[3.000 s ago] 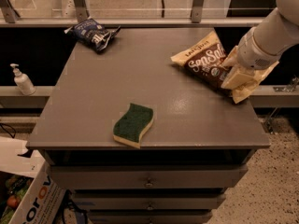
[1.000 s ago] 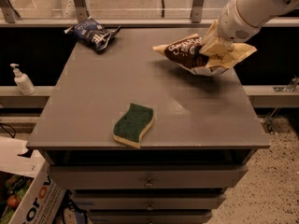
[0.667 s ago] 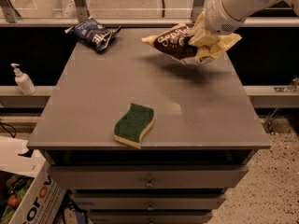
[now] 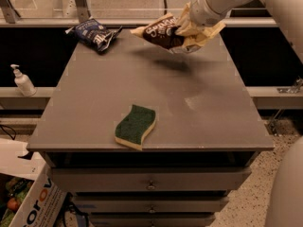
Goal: Move brown chip bag near blue chip bag
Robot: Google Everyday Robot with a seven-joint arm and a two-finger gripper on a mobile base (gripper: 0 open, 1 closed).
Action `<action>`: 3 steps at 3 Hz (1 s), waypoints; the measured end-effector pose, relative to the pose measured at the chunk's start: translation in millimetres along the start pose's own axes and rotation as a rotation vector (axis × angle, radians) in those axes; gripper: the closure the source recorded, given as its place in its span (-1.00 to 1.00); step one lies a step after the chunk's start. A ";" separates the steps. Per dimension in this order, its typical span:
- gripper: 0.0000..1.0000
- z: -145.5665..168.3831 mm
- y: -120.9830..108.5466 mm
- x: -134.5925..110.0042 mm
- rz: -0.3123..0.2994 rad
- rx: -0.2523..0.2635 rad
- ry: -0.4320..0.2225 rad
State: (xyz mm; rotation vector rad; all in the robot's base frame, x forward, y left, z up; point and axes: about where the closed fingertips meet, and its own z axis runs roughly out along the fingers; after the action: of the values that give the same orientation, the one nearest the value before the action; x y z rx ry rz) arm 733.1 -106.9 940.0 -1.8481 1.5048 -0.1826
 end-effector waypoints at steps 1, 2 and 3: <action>1.00 29.8 -6.1 -6.3 -0.048 -0.014 -0.016; 1.00 59.2 -8.3 -18.3 -0.097 -0.039 -0.038; 1.00 81.6 -7.4 -30.1 -0.131 -0.066 -0.057</action>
Offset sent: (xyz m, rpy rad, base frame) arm 0.0491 0.0657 -0.0427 -0.0527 -0.0144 0.1648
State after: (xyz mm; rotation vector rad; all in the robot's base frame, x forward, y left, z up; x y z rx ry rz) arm 773.2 -43.4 895.6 -1.9893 1.3667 -0.1428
